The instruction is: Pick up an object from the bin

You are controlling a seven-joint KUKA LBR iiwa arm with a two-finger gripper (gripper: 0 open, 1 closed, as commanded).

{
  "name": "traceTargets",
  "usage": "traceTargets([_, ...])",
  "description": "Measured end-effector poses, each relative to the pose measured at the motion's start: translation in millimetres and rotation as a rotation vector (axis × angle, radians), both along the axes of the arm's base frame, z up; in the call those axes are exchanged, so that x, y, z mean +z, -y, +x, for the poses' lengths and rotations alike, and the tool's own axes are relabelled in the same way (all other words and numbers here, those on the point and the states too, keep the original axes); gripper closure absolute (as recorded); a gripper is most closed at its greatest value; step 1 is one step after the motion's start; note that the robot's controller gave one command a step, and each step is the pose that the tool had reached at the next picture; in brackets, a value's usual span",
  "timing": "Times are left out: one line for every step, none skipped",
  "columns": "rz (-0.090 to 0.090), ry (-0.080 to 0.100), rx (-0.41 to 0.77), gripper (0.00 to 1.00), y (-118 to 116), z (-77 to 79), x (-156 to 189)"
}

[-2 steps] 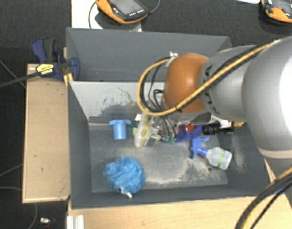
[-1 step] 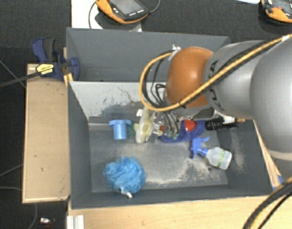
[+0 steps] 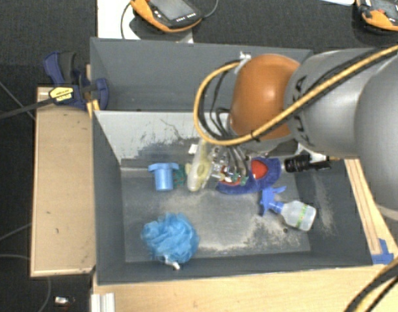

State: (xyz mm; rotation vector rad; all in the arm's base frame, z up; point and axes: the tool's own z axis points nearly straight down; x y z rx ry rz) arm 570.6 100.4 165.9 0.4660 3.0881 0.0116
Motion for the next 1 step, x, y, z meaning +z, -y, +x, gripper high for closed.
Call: traceTargets([0.001, 0.004, 0.001, 1.00, -0.1, 0.8, 17.1])
